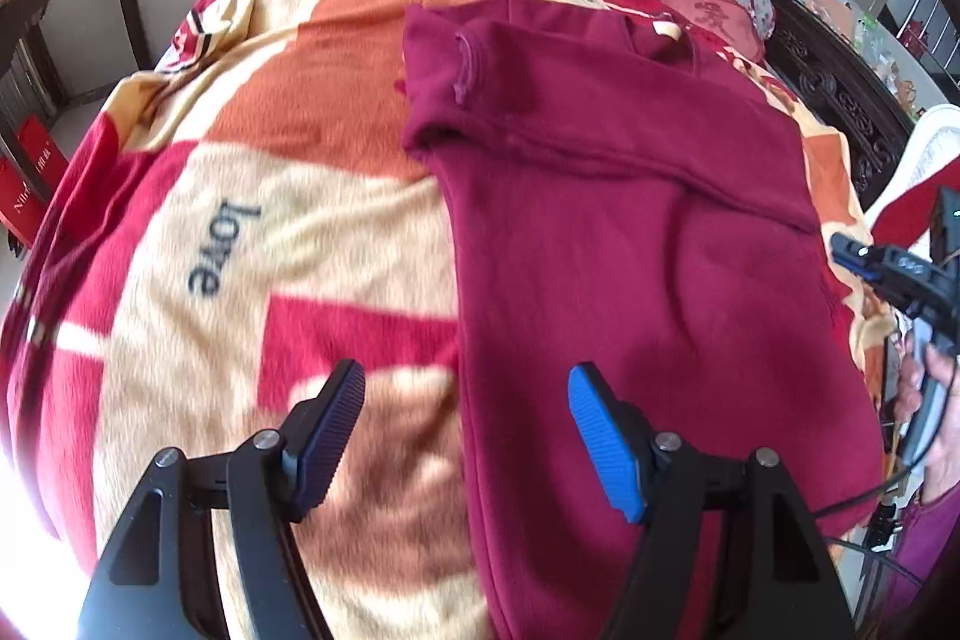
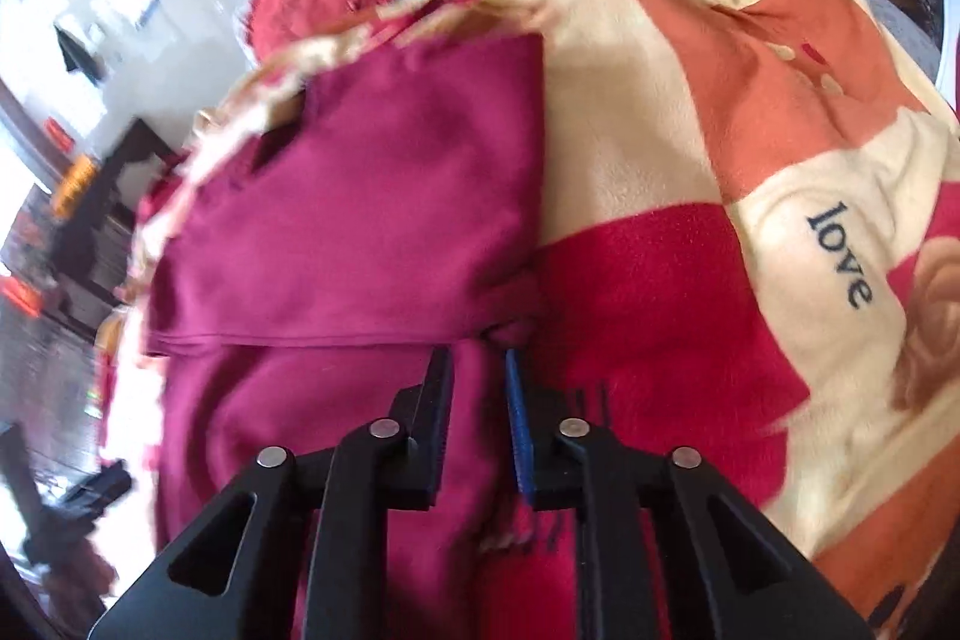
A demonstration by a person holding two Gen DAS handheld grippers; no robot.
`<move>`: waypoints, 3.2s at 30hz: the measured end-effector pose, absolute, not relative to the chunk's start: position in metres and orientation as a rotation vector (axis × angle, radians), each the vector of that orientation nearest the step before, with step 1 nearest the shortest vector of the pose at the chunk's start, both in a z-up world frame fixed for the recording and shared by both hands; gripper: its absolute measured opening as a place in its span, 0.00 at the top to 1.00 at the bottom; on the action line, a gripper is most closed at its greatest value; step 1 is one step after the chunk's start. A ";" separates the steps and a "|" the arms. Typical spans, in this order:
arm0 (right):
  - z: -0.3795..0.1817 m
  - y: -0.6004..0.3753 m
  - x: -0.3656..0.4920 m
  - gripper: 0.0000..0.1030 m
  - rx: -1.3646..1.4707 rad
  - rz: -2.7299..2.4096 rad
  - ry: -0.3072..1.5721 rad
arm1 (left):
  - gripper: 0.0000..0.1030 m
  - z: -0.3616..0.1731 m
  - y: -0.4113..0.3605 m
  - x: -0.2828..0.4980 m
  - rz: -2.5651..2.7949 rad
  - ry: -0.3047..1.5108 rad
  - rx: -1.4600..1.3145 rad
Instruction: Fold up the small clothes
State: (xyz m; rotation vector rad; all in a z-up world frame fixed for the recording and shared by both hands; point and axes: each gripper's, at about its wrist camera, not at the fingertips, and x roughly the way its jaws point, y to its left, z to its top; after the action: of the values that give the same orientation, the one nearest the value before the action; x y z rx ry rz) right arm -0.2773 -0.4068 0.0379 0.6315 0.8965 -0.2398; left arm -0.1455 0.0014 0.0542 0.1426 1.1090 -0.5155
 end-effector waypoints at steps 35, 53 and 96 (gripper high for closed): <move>0.022 -0.335 -0.454 0.71 0.682 -0.028 0.978 | 0.76 0.022 0.016 -0.252 -0.643 1.289 0.100; 0.057 -0.284 -0.475 1.00 0.546 0.086 0.956 | 0.94 0.062 0.078 -0.260 -0.641 1.182 0.113; 0.023 -0.294 -0.456 0.92 0.627 0.086 1.070 | 0.56 0.028 0.063 -0.266 -0.592 1.253 0.184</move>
State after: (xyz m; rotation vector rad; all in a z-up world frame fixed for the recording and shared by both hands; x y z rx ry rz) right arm -0.4561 -0.2936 0.0231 0.6272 1.0705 0.0863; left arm -0.2662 0.0633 0.0278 0.1836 1.2532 -0.5923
